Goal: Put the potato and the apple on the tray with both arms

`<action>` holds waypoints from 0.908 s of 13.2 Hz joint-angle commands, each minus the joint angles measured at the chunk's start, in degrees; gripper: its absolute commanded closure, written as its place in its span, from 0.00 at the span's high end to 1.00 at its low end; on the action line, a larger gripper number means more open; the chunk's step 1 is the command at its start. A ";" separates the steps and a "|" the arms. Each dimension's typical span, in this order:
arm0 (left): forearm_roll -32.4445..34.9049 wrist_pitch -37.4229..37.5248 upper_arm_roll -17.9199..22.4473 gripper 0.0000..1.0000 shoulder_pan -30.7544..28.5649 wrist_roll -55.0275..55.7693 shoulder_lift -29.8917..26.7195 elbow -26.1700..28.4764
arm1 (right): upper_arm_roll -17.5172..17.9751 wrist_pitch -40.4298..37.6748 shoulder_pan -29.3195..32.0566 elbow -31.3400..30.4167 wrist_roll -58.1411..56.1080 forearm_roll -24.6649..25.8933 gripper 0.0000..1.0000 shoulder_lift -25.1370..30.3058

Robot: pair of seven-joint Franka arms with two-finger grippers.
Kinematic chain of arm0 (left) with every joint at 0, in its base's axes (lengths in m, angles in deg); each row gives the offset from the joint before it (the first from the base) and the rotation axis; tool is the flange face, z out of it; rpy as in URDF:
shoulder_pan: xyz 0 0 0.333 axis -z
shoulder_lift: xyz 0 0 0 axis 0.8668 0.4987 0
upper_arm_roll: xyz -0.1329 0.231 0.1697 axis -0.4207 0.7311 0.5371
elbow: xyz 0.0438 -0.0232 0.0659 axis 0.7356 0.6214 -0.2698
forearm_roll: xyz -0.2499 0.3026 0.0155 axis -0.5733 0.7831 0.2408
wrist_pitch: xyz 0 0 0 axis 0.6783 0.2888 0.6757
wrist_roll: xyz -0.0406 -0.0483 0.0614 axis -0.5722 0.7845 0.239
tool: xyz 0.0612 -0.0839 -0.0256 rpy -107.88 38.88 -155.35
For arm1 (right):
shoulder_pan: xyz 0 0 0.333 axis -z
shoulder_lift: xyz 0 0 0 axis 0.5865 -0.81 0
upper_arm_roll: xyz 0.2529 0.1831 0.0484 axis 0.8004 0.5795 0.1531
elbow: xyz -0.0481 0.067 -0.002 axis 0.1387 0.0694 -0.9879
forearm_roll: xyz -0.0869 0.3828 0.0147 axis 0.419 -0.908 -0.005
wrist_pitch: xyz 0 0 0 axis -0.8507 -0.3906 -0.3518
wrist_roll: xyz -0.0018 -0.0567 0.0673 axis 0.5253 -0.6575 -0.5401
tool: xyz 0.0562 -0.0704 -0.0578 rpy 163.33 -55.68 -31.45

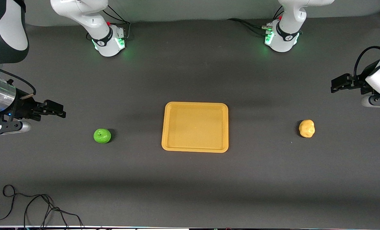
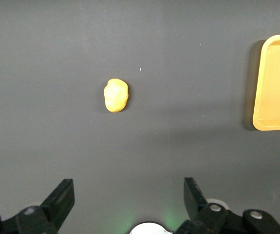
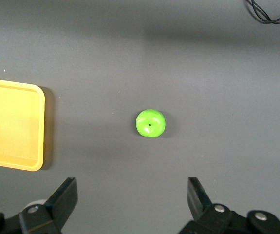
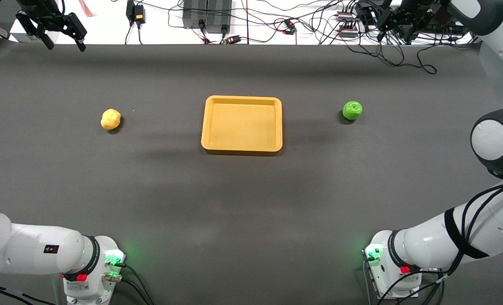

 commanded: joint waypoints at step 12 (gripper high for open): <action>0.90 -1.19 0.38 1.00 -1.84 0.08 -0.64 1.23 | -0.08 10.14 -0.61 -9.58 1.21 0.35 1.00 -1.97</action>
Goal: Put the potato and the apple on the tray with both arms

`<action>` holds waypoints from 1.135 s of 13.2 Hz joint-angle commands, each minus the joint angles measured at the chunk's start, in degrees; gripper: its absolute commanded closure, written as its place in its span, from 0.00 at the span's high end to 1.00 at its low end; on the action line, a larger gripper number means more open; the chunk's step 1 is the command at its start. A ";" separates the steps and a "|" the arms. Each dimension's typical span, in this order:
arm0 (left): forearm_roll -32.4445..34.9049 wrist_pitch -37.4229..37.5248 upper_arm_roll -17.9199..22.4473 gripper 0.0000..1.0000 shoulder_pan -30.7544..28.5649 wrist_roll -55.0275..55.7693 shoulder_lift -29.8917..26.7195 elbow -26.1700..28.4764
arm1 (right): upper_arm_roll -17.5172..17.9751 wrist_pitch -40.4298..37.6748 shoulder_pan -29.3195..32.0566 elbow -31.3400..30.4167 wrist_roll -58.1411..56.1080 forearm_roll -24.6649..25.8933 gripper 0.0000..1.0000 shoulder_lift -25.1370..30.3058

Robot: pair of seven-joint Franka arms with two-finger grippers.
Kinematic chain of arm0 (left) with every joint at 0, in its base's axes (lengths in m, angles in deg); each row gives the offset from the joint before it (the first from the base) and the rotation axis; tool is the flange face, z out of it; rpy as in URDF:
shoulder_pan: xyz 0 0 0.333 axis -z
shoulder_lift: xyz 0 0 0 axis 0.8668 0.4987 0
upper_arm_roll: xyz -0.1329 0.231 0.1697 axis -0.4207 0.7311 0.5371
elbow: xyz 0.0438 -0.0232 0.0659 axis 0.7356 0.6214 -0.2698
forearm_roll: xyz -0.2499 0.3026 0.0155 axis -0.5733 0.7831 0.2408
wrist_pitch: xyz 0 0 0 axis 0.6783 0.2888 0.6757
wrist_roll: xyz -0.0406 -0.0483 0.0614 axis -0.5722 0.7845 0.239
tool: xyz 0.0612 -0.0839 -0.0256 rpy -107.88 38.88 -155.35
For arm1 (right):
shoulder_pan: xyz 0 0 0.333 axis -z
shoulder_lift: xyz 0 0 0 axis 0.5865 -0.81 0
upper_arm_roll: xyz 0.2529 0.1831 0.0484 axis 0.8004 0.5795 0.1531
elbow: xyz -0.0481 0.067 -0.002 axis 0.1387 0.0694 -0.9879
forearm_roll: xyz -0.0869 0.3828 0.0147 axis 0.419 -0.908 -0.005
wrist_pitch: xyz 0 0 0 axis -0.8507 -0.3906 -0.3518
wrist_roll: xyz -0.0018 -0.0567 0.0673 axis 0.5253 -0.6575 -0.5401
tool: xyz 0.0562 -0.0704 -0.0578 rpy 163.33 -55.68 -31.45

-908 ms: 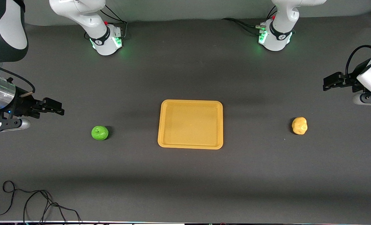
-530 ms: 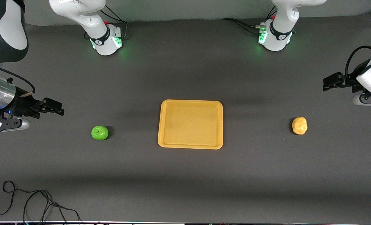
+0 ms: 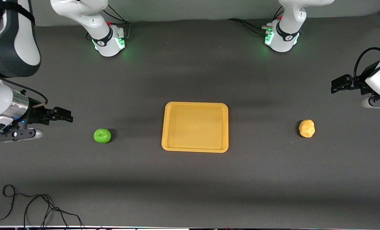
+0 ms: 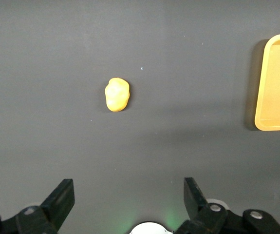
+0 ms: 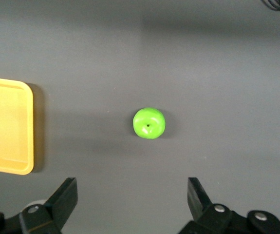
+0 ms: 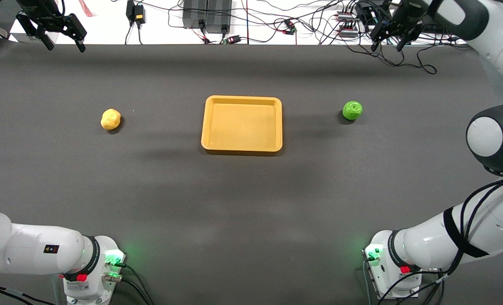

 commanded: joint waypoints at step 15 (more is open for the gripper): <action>1.44 -48.00 -0.03 1.00 -5.43 -5.56 0.58 38.07 | 0.54 41.15 -2.74 -24.99 0.51 -0.42 1.00 -11.91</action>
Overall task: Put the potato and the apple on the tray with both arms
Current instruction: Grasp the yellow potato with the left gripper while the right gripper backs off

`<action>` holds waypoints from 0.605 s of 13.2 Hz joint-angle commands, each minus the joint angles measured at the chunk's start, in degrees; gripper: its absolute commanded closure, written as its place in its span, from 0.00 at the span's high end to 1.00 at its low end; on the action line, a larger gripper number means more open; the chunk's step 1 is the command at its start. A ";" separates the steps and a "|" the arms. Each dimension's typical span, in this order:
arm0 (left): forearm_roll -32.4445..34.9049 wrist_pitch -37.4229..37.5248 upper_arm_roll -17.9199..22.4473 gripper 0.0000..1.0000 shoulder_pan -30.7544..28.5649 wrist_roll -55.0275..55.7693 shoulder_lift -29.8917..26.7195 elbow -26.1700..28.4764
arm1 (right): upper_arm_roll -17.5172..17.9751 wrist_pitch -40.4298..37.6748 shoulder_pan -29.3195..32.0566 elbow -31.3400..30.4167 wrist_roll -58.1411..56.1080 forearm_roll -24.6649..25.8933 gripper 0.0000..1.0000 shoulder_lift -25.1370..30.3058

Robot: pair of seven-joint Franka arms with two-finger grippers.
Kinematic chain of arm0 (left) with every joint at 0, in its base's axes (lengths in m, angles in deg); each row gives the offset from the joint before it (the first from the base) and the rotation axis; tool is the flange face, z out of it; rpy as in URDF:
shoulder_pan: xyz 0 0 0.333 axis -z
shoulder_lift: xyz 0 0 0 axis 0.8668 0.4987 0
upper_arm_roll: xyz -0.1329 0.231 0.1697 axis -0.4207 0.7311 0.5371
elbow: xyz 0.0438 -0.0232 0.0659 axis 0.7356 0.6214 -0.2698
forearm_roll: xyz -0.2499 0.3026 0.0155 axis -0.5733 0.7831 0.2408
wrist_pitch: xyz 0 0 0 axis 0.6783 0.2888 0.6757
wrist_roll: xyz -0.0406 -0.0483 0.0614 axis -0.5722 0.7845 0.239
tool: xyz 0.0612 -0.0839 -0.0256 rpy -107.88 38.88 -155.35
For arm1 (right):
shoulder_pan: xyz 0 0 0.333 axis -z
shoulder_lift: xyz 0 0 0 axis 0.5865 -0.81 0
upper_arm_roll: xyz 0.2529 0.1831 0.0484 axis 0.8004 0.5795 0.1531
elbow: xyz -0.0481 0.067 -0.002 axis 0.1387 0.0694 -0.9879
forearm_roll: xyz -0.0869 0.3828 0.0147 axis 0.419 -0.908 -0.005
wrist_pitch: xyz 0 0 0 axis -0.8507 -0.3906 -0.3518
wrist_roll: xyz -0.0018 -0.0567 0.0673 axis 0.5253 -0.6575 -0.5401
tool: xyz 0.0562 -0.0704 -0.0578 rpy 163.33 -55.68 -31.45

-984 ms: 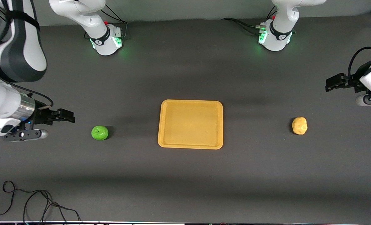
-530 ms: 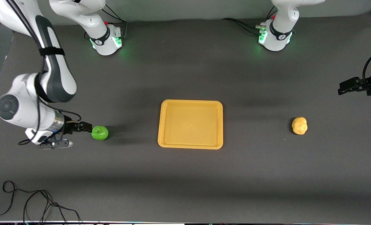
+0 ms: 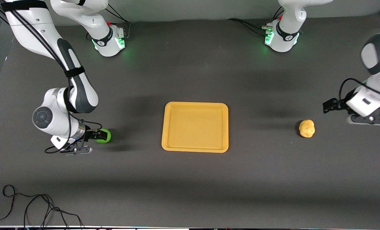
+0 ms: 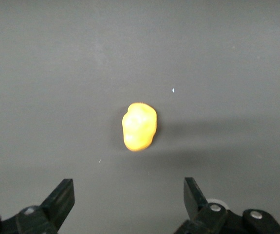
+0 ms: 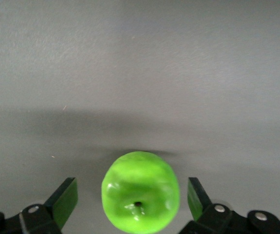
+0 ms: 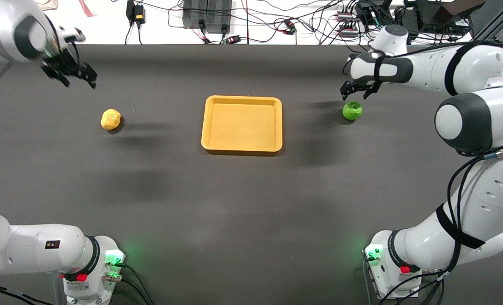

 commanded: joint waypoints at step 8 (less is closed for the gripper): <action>0.84 -22.32 -0.07 1.00 0.26 -0.70 17.32 5.41 | -0.35 -1.87 -0.67 -0.23 -0.46 0.20 1.00 6.85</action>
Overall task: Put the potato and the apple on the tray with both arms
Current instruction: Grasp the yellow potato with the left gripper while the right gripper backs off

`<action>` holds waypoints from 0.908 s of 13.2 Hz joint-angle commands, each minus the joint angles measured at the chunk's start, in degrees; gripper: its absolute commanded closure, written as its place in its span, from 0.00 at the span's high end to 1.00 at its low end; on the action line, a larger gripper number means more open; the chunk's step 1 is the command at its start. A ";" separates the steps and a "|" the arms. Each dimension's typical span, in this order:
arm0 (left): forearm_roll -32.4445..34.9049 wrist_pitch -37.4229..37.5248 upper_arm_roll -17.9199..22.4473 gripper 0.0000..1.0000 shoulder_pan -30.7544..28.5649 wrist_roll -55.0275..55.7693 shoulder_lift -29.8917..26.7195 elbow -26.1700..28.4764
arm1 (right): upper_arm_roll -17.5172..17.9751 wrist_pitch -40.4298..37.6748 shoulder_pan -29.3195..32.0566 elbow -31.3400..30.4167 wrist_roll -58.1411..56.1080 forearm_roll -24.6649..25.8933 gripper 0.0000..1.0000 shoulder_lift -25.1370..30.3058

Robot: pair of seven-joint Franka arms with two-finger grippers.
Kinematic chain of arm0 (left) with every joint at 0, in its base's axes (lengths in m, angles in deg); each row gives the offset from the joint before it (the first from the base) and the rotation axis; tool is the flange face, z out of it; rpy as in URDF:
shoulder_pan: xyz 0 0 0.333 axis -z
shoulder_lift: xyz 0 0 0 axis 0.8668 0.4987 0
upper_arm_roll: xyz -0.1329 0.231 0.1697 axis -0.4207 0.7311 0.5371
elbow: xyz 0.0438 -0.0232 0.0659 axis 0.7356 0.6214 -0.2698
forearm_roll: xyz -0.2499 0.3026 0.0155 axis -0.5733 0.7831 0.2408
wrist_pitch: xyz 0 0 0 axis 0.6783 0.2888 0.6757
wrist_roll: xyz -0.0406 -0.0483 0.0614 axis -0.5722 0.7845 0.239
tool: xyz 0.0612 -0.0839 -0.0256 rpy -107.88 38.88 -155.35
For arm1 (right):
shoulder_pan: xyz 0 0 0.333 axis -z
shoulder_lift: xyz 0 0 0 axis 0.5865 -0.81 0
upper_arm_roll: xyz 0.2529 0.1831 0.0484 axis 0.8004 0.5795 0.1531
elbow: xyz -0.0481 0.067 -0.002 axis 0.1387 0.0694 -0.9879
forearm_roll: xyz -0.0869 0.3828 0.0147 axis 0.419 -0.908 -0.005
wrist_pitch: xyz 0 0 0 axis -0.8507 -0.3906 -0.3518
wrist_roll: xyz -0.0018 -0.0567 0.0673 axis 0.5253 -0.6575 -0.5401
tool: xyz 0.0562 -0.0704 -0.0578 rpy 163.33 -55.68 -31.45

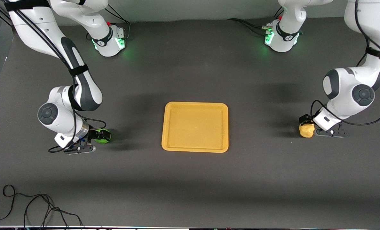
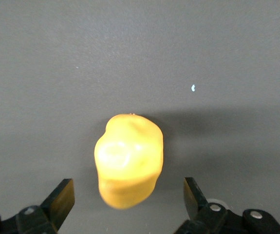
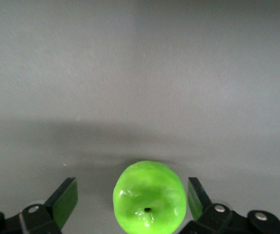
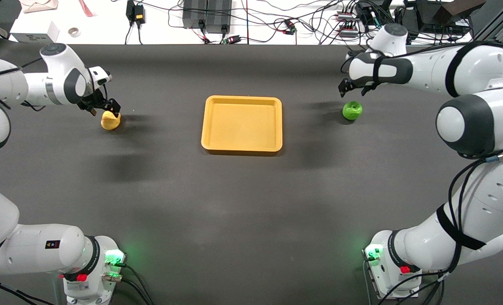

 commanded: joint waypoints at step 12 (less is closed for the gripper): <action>0.62 -3.60 0.11 0.31 -0.12 0.36 6.76 -3.57 | -1.87 -30.62 -0.27 11.54 -0.06 1.33 1.00 15.17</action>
